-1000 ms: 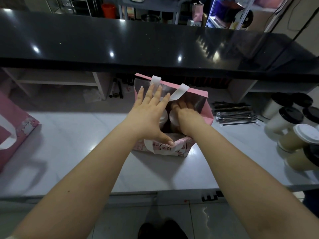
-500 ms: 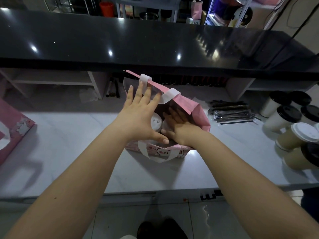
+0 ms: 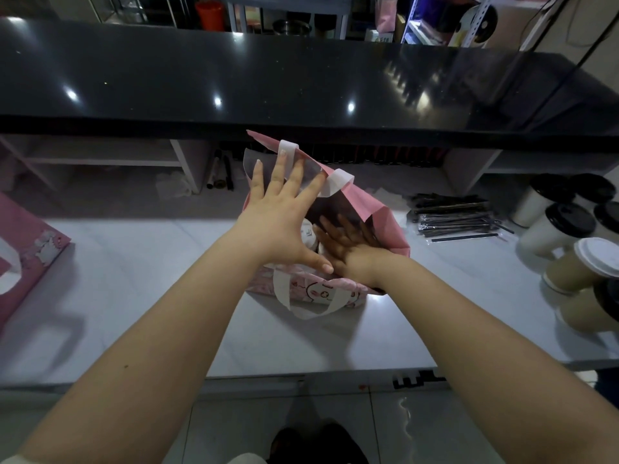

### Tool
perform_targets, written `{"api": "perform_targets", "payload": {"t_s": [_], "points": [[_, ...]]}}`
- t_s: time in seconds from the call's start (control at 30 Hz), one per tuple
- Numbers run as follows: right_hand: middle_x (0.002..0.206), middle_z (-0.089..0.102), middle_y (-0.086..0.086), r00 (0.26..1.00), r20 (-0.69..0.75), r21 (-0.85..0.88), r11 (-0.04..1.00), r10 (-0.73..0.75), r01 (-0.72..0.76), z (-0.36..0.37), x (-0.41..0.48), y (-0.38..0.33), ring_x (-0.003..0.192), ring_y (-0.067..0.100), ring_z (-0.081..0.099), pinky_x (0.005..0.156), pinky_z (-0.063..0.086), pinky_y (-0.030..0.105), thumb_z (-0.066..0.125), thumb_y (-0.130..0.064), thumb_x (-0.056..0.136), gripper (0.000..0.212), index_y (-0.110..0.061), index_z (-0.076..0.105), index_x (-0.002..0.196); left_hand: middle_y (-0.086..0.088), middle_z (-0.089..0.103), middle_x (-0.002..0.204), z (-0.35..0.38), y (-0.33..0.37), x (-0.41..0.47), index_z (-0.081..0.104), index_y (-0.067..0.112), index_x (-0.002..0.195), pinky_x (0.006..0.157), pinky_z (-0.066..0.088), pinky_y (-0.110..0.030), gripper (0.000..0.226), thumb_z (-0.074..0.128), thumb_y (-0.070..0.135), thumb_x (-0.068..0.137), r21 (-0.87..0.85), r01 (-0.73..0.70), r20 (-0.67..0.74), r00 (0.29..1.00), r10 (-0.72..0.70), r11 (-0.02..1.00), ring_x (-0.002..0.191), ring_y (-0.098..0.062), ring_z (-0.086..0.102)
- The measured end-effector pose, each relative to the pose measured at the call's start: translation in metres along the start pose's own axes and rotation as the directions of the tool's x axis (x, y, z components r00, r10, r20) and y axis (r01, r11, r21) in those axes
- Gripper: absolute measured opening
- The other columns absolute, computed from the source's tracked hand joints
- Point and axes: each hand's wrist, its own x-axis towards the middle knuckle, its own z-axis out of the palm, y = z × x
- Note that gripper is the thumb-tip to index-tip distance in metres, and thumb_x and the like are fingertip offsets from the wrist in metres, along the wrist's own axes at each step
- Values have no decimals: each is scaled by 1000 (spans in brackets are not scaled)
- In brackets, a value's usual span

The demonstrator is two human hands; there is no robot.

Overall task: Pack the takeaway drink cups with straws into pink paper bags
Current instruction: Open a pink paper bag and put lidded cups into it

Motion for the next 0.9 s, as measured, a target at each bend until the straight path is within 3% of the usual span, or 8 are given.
{"api": "perform_targets", "payload": {"t_s": [0.4,0.47,0.53,0.6,0.67,0.77,0.9], "points": [[156,-31,-11,996,76,-4,999,52,-52,-16,-5,-8,144,18,-29,116,-16,50,23,-60,99,72,-35,-21,150,-9,-14,163,-4,0,-7,-10,30,154,116,-13,-59,132,50,93,55,-16,-15,-28,999,15,1000,144,-31,-30],[160,-18,-11,997,51,37,997,58,-60,-29,-8,-11,147,19,-19,119,-9,49,29,-57,99,71,-35,-14,152,-8,-9,164,-7,-1,-9,-7,30,154,117,-10,-57,125,54,87,62,-53,-10,-51,999,7,999,146,-30,-25],[163,5,-7,996,-36,156,985,78,-72,-44,-12,-15,149,22,7,120,12,44,41,-55,96,73,-36,1,154,-6,-3,164,-11,-3,-11,-3,31,155,119,-6,-56,117,58,81,68,-81,-5,-72,997,-1,997,148,-27,-19],[156,32,-3,981,-148,236,968,123,-86,-59,-18,-19,136,23,38,109,36,37,50,-51,94,65,-38,23,151,-3,5,164,-13,-3,-15,3,30,155,120,-2,-55,106,57,74,76,-93,-3,-90,996,-5,996,150,-24,-11],[139,53,-3,961,-241,195,977,135,-89,-74,-26,-23,118,20,54,95,47,38,55,-46,93,52,-38,41,142,0,11,163,-16,-1,-22,10,29,155,120,4,-55,94,57,66,83,-106,6,-108,994,-17,994,151,-23,-1],[114,65,-6,939,-308,163,981,150,-103,-89,-43,-28,96,15,60,79,52,35,57,-43,92,32,-32,60,122,2,32,156,-22,4,-33,22,29,153,118,16,-52,75,55,53,90,-91,14,-168,985,-29,996,145,-23,22],[101,64,-9,920,-369,108,989,132,-99,-94,-71,-25,85,12,56,69,50,31,62,-39,90,23,-29,65,110,4,48,144,-34,23,-42,35,29,148,111,28,-46,60,53,45,93,-42,26,-226,973,-35,999,133,-23,39]]}}
